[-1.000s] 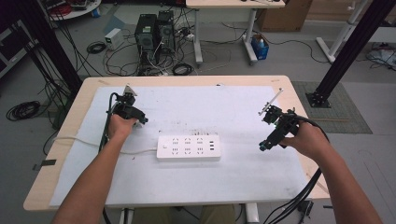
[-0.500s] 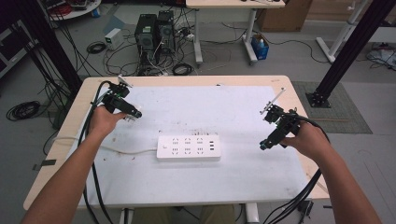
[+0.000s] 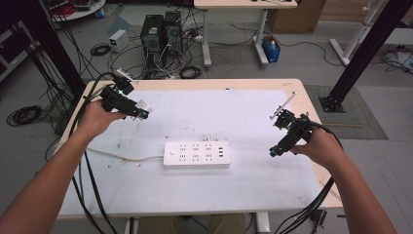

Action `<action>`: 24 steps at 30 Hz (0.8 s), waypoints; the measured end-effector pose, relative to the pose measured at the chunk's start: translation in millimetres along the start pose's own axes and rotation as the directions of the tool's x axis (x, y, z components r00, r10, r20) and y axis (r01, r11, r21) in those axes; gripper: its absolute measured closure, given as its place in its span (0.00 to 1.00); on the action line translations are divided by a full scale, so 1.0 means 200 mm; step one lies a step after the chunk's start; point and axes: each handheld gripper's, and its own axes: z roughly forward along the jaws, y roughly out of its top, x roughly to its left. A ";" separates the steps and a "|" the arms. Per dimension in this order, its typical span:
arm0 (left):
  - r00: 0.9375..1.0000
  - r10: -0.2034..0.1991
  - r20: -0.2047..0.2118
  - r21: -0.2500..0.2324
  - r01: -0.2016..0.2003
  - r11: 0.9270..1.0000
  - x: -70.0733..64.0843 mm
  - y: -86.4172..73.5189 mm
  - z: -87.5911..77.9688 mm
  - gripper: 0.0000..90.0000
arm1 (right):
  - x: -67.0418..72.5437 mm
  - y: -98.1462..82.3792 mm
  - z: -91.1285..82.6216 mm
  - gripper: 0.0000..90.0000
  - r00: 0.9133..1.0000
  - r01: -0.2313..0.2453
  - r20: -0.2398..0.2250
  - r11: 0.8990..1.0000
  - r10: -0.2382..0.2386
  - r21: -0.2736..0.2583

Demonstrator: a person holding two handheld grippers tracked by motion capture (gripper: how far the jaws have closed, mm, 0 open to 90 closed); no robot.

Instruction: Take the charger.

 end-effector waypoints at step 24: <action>0.980 0.188 0.064 0.064 -0.192 0.979 -0.21 -0.09 -0.17 0.47 | 0.09 0.05 -0.07 0.02 0.999 0.033 0.012 0.999 -0.033 -0.016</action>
